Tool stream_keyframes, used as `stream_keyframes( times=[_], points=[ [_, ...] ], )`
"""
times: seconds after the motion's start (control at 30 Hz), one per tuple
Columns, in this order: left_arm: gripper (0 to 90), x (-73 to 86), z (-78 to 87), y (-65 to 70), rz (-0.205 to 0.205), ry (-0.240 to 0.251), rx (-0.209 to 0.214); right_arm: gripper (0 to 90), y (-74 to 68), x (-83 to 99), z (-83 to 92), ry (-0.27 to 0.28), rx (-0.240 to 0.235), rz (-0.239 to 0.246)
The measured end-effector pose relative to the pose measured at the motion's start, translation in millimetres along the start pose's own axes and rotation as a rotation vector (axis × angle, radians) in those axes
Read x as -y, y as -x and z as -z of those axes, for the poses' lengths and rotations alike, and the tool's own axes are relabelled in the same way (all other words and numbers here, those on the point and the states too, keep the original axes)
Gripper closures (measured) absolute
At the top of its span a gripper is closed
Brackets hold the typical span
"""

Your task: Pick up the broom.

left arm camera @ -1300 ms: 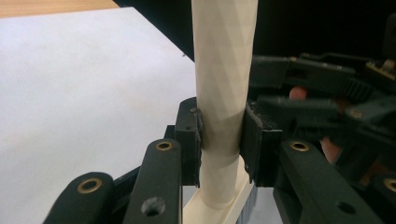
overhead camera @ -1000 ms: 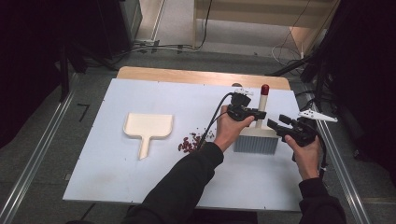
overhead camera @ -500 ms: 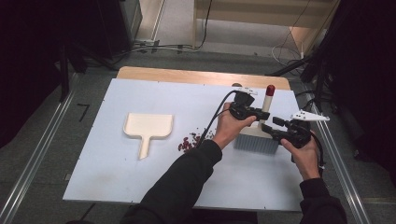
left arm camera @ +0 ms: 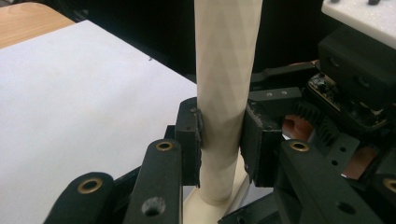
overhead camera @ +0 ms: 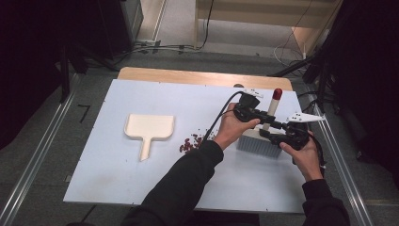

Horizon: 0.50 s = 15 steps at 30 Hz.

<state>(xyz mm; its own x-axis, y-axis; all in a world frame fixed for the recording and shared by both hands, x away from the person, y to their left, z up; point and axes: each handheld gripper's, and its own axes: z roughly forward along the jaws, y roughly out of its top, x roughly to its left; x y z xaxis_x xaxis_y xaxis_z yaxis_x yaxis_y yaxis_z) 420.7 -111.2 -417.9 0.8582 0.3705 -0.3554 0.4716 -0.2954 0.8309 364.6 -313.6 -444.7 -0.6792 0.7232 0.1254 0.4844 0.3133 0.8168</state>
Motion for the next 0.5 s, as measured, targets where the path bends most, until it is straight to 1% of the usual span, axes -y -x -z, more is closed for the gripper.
stream_keyframes(
  times=[0.07,0.2,0.23,0.3,0.43,0.5],
  points=[
    [71.8,-0.8,-0.1,1.1,-0.011,-0.003,0.016,32.1,-0.2,-0.7,0.2,-0.006,-0.011,0.009],
    [71.8,-1.7,-2.5,5.1,-0.044,-0.025,0.029,31.9,-2.9,-1.5,-2.3,-0.03,-0.033,0.045],
    [71.8,-1.3,-3.3,6.2,-0.048,-0.028,0.034,31.9,-2.9,-1.5,-2.3,-0.03,-0.033,0.045],
    [71.8,-1.0,-4.4,7.2,-0.06,-0.03,0.04,30.7,-3.9,-1.4,-4.5,-0.034,-0.039,0.059],
    [71.9,-0.8,-4.1,7.3,-0.07,-0.029,0.048,30.6,-2.6,-1.4,-4.6,-0.026,-0.048,0.067],
    [71.8,-1.2,-3.4,7.2,-0.068,-0.027,0.049,30.3,-3.4,-2.0,-4.2,-0.023,-0.042,0.074]
  ],
)
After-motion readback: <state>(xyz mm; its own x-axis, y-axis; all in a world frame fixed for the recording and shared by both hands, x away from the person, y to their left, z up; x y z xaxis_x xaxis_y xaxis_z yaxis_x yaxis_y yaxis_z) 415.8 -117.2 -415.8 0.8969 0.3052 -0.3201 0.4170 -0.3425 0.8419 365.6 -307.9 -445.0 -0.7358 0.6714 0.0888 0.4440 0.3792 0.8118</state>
